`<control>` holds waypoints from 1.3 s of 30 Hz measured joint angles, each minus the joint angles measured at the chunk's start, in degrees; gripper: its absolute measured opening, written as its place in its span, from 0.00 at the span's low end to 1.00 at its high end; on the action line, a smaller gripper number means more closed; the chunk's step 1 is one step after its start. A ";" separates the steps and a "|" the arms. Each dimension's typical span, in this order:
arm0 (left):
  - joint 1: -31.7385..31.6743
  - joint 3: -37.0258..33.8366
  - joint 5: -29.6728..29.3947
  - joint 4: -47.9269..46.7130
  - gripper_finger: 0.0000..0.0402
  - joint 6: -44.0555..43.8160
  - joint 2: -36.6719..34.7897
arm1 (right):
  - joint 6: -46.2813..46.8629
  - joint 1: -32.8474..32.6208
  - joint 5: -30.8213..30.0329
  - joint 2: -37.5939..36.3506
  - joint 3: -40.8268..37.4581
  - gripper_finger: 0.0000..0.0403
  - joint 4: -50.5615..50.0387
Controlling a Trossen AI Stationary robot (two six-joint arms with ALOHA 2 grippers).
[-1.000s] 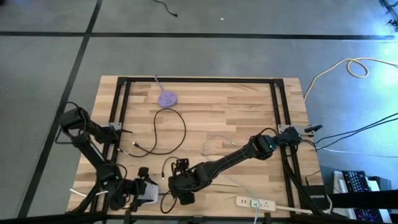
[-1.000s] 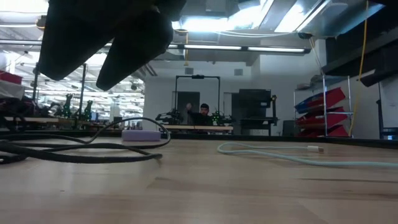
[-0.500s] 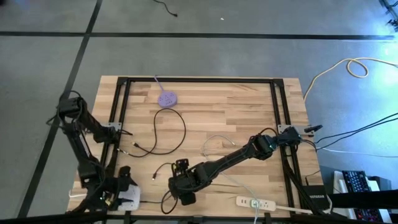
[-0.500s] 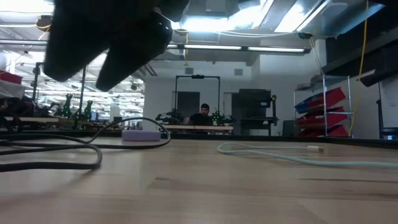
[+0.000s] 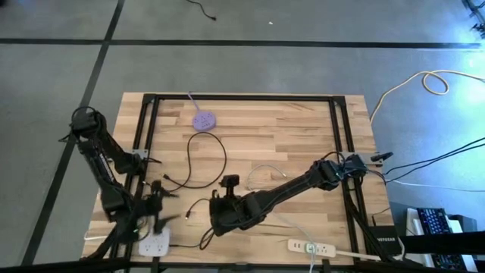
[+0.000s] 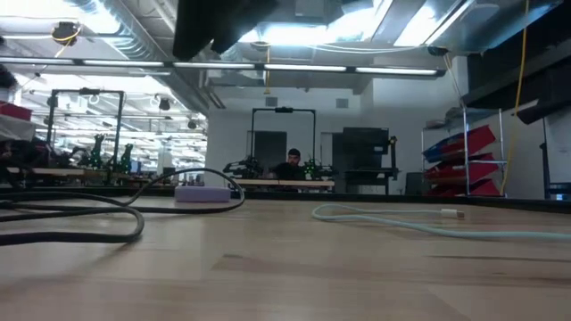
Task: Insert USB
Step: Insert the black usb cable into the purple outlet extension
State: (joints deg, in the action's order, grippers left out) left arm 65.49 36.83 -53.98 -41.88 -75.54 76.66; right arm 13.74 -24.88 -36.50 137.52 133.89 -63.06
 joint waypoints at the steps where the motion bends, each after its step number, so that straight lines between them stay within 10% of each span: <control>1: -1.24 -0.02 3.09 -4.60 0.78 -2.57 0.07 | 0.44 0.16 -0.22 -0.01 -0.52 0.97 -0.11; 9: -7.61 -0.03 5.80 -15.38 0.78 -1.35 -2.13 | 11.75 0.54 -12.78 0.16 -2.36 0.97 -10.68; 20: -10.20 -0.01 10.88 -21.21 0.78 7.99 -6.45 | 13.18 5.63 -14.16 1.83 -2.40 0.97 -9.97; 39: -18.38 -4.44 20.40 -18.13 0.78 25.07 -19.72 | -11.07 11.42 -0.44 2.37 -2.45 0.97 10.61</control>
State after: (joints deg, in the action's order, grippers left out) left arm 47.11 32.39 -33.58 -60.01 -50.47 56.94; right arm 2.67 -13.46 -36.94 139.90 131.44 -52.45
